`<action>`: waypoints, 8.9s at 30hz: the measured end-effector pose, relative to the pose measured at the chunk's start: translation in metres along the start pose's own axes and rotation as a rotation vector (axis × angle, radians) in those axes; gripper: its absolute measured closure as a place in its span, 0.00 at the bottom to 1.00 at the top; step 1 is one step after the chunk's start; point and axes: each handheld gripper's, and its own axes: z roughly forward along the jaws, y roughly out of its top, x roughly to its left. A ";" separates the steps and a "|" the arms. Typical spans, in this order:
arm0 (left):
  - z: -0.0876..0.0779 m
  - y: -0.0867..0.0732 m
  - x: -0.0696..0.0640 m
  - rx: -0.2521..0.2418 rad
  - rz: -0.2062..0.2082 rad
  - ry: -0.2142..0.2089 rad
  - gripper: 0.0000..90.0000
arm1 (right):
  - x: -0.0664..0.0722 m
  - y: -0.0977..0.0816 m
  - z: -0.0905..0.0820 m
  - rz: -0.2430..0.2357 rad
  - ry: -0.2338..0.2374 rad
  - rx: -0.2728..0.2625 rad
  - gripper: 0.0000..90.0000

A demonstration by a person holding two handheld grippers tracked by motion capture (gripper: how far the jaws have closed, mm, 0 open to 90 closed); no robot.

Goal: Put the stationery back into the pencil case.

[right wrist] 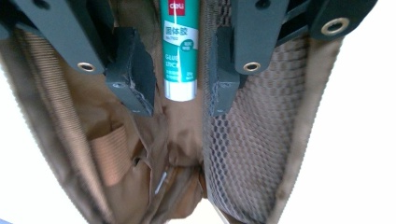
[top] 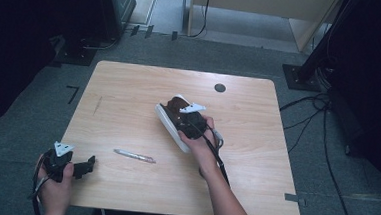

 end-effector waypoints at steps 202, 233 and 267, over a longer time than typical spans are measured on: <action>0.000 0.000 -0.001 -0.002 0.006 -0.010 0.00 | 0.160 -0.015 0.060 -0.285 0.362 0.013 0.84; 0.000 0.000 -0.001 -0.002 0.006 -0.010 0.00 | 0.140 -0.031 0.047 -0.190 0.321 -0.007 0.89; 0.000 0.000 -0.001 -0.002 0.006 -0.011 0.00 | 0.090 -0.013 -0.024 -0.017 0.295 -0.168 0.90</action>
